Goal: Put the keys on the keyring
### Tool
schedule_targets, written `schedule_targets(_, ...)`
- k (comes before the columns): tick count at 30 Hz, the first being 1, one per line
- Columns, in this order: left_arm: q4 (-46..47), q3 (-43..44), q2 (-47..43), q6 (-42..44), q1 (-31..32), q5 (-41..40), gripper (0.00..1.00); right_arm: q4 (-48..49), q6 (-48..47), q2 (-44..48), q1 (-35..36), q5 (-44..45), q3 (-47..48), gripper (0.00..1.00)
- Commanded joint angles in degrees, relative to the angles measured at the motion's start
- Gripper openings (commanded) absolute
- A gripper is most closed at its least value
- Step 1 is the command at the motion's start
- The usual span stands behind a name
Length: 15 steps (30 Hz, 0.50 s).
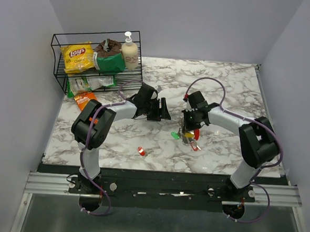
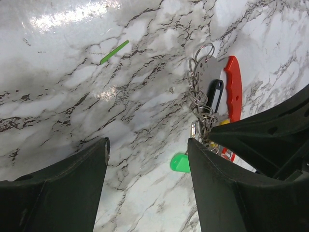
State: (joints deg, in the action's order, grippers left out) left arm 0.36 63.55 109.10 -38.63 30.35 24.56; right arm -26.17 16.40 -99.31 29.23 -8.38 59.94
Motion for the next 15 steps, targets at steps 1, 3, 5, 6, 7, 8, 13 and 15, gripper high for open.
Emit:
schedule_targets(1, -0.27, -0.53, -0.46, 1.01, -0.03, -0.21, 0.75, -0.64, -1.46, 4.11, 0.47, 0.48, 1.93, 0.01)
schedule_targets(3, -0.27, -0.53, -0.64, 1.28, -0.03, -0.65, 0.75, -0.11, -2.34, 6.48, 0.47, -1.98, 1.67, 0.01)
schedule_targets(5, -0.27, -0.53, -0.82, 1.8, -0.03, -0.65, 0.75, 0.59, -4.44, 7.28, 0.65, -5.91, 1.41, 0.01)
schedule_targets(6, -0.27, -0.44, -0.9, 1.89, -0.03, -0.48, 0.75, 0.68, -6.1, 7.29, 0.82, -7.07, 1.32, 0.01)
schedule_targets(7, -0.27, -0.44, -0.73, 1.89, -0.03, -0.3, 0.75, 0.69, -6.29, 7.11, 1.0, -7.43, 1.32, 0.01)
schedule_targets(8, -0.27, -0.44, -0.73, 1.98, -0.03, -0.21, 0.75, 0.6, -6.47, 6.76, 1.17, -7.44, 1.4, 0.08)
schedule_targets(13, -0.19, -0.36, -0.9, 1.89, 0.06, 0.58, 0.77, 0.51, -5.94, 6.93, 1.18, -3.14, 2.02, 0.46)
schedule_targets(15, 0.16, -0.44, -0.99, 1.63, 0.06, 0.58, 0.77, 0.51, -5.77, 7.2, 1.18, -0.24, 2.63, 0.5)
